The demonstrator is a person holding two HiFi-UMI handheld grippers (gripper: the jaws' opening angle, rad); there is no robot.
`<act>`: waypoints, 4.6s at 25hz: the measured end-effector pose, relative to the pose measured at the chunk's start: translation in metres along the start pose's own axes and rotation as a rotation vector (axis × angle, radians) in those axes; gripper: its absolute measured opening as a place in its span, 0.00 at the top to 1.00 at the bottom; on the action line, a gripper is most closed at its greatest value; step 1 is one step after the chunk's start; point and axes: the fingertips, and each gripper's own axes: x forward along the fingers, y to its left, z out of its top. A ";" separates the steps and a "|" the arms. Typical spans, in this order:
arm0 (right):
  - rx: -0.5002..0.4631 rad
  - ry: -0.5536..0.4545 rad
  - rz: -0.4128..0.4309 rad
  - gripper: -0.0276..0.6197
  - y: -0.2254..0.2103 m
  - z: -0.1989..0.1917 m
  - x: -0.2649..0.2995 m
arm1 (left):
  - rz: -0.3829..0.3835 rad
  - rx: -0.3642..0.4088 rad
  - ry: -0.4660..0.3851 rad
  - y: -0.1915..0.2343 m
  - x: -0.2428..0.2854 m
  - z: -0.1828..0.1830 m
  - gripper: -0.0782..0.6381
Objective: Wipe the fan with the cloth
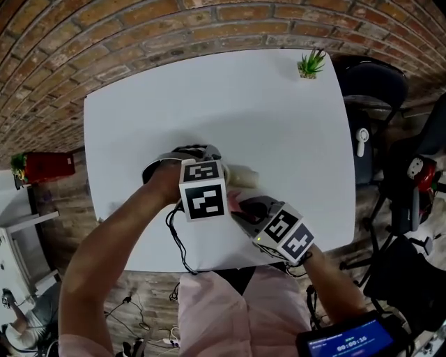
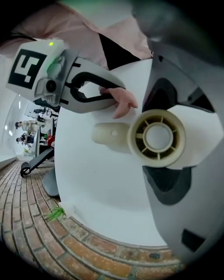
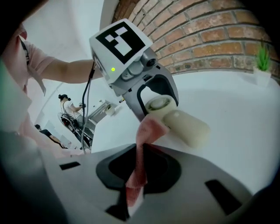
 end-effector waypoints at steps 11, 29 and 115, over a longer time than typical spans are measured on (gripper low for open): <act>0.315 -0.044 -0.191 0.91 -0.033 0.011 0.010 | 0.002 0.021 -0.001 -0.002 0.002 0.000 0.36; 0.608 -0.181 -0.263 0.91 -0.055 0.001 -0.007 | 0.007 0.017 -0.006 0.000 0.005 -0.002 0.36; -0.769 0.306 0.201 0.91 -0.061 0.005 -0.026 | -0.047 0.377 0.149 -0.006 0.003 -0.016 0.36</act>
